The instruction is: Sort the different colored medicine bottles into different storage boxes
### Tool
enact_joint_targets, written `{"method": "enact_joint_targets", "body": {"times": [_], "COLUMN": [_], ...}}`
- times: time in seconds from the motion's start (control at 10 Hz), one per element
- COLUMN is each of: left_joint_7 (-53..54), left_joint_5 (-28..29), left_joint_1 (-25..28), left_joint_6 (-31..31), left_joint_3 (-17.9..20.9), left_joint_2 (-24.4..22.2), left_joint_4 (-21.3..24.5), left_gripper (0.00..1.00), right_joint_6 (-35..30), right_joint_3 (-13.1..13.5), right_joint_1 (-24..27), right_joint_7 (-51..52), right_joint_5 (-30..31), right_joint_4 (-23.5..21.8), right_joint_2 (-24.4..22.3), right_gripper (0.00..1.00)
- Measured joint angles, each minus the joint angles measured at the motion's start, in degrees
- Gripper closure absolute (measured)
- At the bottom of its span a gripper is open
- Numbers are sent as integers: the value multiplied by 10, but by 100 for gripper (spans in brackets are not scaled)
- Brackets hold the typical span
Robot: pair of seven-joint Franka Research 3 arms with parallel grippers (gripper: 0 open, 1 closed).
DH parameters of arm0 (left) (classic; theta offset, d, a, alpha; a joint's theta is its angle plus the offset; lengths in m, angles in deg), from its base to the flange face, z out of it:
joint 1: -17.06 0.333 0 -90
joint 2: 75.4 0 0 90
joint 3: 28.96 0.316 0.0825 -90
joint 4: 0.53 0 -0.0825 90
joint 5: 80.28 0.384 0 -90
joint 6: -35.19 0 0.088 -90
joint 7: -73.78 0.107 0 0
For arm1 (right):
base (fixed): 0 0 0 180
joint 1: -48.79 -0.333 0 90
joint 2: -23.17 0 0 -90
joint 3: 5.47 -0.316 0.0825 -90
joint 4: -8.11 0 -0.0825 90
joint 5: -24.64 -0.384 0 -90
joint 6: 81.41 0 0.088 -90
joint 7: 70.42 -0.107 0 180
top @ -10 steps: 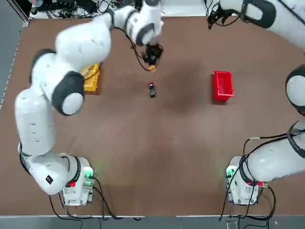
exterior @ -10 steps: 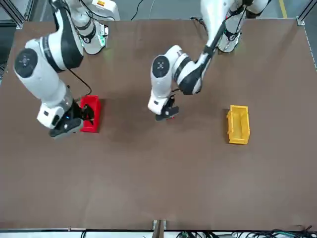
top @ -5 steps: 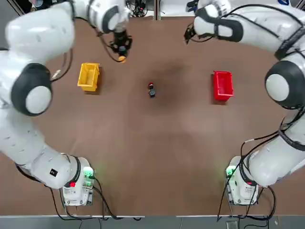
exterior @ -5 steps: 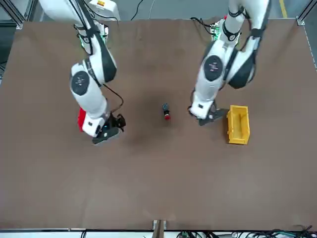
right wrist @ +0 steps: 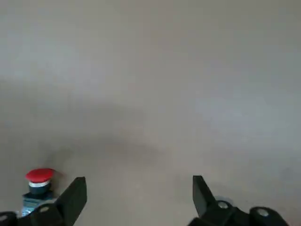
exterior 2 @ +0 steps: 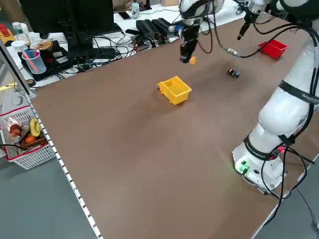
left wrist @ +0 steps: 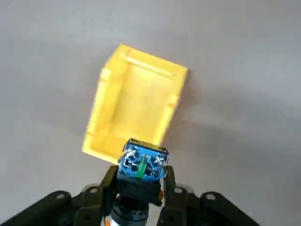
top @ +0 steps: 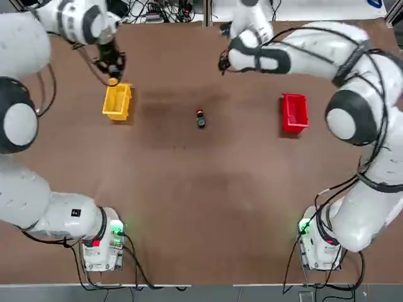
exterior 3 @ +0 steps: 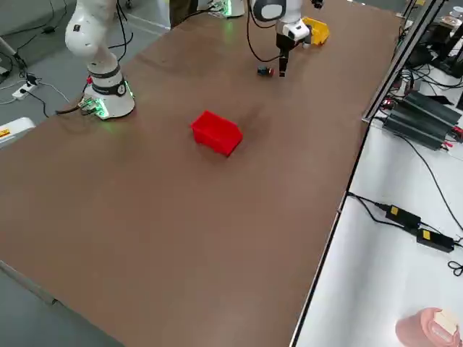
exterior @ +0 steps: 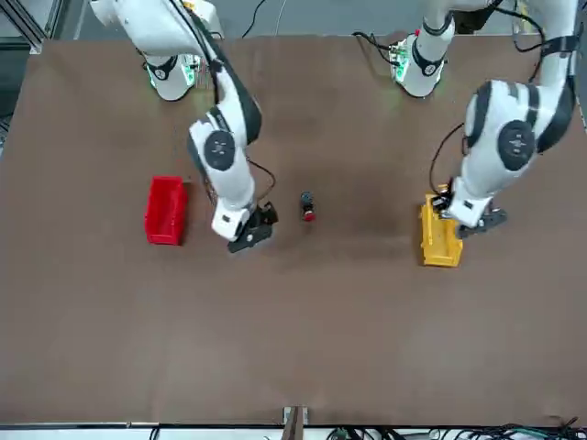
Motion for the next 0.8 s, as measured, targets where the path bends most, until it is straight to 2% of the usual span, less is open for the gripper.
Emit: {"method": "enact_joint_targets", "body": {"times": [0.2, 0.4, 0.8], "left_joint_7": [34, 52, 59], "left_joint_5": [1, 3, 17], "left_joint_1": [29, 51, 58], "left_joint_6": [-88, -166, -264], "left_joint_3": [0, -1, -3], "left_joint_2": [-7, 2, 73], "left_joint_4": [67, 116, 123], "left_gripper": [57, 57, 57], "right_joint_6": [29, 39, 61], "right_joint_3": [21, 26, 25], "right_joint_1": [-69, -105, -159], "right_joint_7": [-51, -74, -133], "right_joint_5": [8, 22, 57], "right_joint_4": [19, 26, 24], "right_joint_2": [46, 64, 77], "right_gripper": [0, 0, 0]}}
